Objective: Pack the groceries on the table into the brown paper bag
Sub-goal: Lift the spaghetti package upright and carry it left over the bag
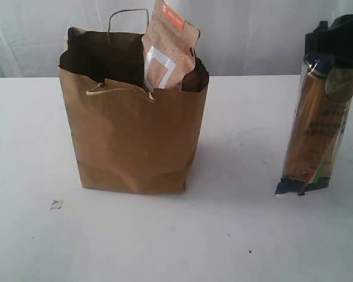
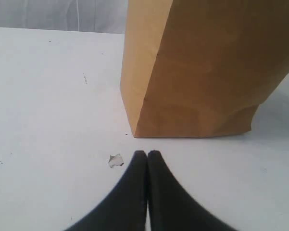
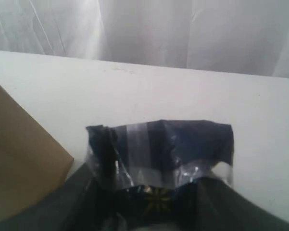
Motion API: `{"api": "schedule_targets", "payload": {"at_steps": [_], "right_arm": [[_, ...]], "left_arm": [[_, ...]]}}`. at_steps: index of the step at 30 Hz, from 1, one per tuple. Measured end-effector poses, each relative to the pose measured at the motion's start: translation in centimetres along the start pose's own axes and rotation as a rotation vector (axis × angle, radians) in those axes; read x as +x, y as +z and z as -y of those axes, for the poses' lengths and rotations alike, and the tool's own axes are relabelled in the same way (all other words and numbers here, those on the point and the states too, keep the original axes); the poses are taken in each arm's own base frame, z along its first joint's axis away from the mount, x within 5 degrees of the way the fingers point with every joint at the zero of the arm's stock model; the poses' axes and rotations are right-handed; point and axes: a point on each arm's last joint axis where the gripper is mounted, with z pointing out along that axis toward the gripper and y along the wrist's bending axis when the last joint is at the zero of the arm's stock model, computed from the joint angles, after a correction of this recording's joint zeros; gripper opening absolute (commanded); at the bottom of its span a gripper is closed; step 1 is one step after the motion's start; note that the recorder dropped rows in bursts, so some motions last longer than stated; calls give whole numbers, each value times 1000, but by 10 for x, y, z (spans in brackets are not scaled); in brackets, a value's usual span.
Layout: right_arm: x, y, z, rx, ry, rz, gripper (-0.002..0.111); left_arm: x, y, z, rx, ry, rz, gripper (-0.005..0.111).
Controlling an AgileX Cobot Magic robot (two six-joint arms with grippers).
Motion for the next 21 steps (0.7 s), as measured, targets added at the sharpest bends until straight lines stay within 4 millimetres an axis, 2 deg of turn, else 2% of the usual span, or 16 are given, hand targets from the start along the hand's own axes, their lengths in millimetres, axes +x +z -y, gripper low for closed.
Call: {"api": "schedule_targets", "payload": {"at_steps": [10, 16, 21], "right_arm": [[-58, -61, -31, -155, -185, 138, 0], [-96, -100, -51, -276, -255, 288, 0], [-125, -113, -74, -382, -303, 376, 0]], "left_arm": [[0, 0, 0, 0, 0, 0, 0], [0, 0, 0, 0, 0, 0, 0], [0, 0, 0, 0, 0, 0, 0]]}}
